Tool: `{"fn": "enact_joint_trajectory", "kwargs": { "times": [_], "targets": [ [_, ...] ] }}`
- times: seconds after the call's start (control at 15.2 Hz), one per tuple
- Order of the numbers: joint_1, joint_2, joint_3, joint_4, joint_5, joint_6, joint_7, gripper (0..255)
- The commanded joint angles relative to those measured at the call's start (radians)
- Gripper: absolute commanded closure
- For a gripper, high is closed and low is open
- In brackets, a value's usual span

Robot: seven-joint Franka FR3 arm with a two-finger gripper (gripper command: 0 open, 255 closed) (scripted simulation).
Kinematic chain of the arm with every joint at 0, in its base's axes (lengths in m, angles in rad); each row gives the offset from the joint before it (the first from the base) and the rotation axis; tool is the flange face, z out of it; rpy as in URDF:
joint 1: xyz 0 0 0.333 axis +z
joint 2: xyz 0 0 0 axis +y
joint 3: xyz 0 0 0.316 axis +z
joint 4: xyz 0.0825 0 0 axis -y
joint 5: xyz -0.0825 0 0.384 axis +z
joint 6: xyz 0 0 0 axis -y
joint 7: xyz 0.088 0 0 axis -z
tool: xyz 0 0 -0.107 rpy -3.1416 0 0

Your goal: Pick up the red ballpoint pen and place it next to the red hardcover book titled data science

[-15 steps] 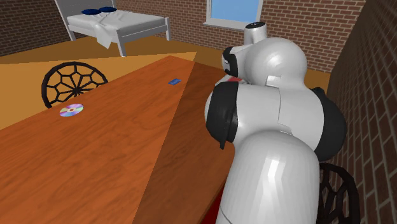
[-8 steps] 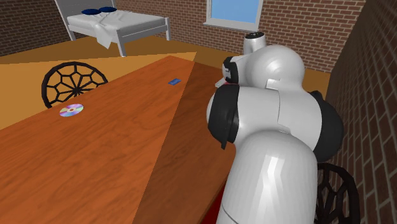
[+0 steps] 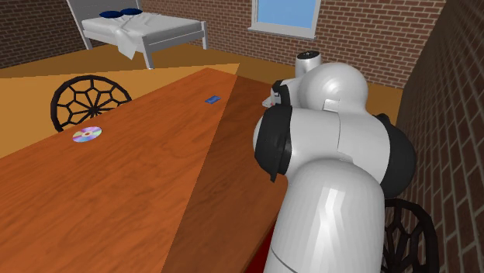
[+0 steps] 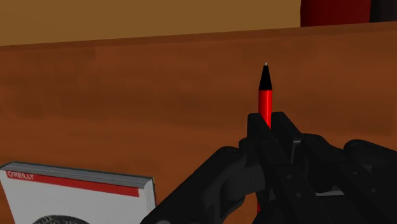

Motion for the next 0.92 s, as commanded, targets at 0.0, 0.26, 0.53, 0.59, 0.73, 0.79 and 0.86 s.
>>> {"fn": "enact_joint_trajectory", "kwargs": {
  "times": [0.0,0.26,0.53,0.59,0.73,0.79,0.86],
  "targets": [
    [0.0,0.0,0.0,-0.004,-0.001,0.004,0.001,255],
    [0.0,0.0,0.0,-0.004,-0.001,0.004,0.001,255],
    [0.0,0.0,0.0,-0.004,-0.001,0.004,0.001,0],
    [0.0,0.0,0.0,-0.004,-0.001,0.004,0.001,0],
    [0.0,0.0,0.0,-0.004,-0.001,0.004,0.001,0],
    [0.001,-0.024,0.003,-0.011,0.002,-0.013,0.0,0],
    [0.002,-0.046,0.006,-0.016,0.006,-0.03,-0.001,0]
  ]
}}
